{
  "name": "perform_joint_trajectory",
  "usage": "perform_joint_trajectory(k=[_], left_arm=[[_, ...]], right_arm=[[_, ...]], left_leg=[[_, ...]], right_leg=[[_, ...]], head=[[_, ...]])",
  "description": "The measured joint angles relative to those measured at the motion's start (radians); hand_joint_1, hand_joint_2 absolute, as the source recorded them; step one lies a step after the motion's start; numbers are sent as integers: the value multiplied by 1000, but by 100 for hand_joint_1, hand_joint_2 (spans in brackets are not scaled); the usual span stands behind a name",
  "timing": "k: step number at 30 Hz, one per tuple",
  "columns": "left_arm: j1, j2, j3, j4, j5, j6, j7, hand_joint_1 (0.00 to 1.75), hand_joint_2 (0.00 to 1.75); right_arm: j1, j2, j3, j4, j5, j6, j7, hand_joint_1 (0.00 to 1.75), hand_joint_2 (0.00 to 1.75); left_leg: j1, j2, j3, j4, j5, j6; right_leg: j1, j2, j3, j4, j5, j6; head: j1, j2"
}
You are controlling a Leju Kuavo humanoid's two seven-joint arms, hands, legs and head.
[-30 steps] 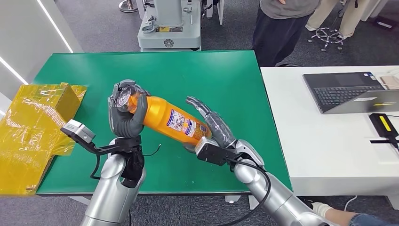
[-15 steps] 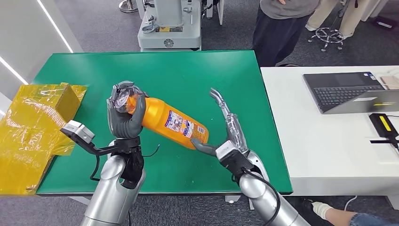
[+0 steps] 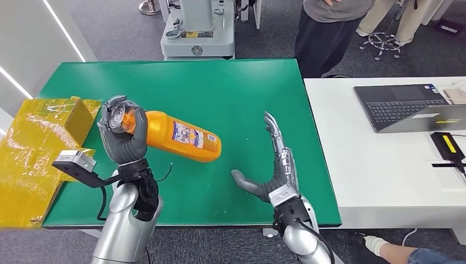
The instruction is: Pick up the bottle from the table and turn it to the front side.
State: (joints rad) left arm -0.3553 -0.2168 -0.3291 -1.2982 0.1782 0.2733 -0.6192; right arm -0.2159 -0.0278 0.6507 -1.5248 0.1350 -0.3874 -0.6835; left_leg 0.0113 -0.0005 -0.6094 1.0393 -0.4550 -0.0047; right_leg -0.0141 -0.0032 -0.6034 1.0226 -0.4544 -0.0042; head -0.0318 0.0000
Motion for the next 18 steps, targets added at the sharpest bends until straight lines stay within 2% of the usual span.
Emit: perform_joint_trajectory(k=[4, 10, 18], left_arm=[[0, 11, 17, -14, -52, 49, 2, 175, 175], [-14, 55, 60, -4, -386, 292, 72, 175, 175], [-86, 138, 113, 136, -782, 358, 214, 175, 175]], right_arm=[[10, 0, -1, 0, -2, -2, -6, 0, 175], [52, 0, -10, -16, 5, -3, -6, 0, 175], [108, 0, -23, -47, 72, 20, 24, 0, 175]], left_leg=[[0, 0, 0, 0, 0, 0], [0, 0, 0, 0, 0, 0], [0, 1, 0, 0, 0, 0]], right_leg=[[0, 0, 0, 0, 0, 0], [0, 0, 0, 0, 0, 0], [0, 1, 0, 0, 0, 0]], head=[[0, 0], [0, 0], [0, 0]])
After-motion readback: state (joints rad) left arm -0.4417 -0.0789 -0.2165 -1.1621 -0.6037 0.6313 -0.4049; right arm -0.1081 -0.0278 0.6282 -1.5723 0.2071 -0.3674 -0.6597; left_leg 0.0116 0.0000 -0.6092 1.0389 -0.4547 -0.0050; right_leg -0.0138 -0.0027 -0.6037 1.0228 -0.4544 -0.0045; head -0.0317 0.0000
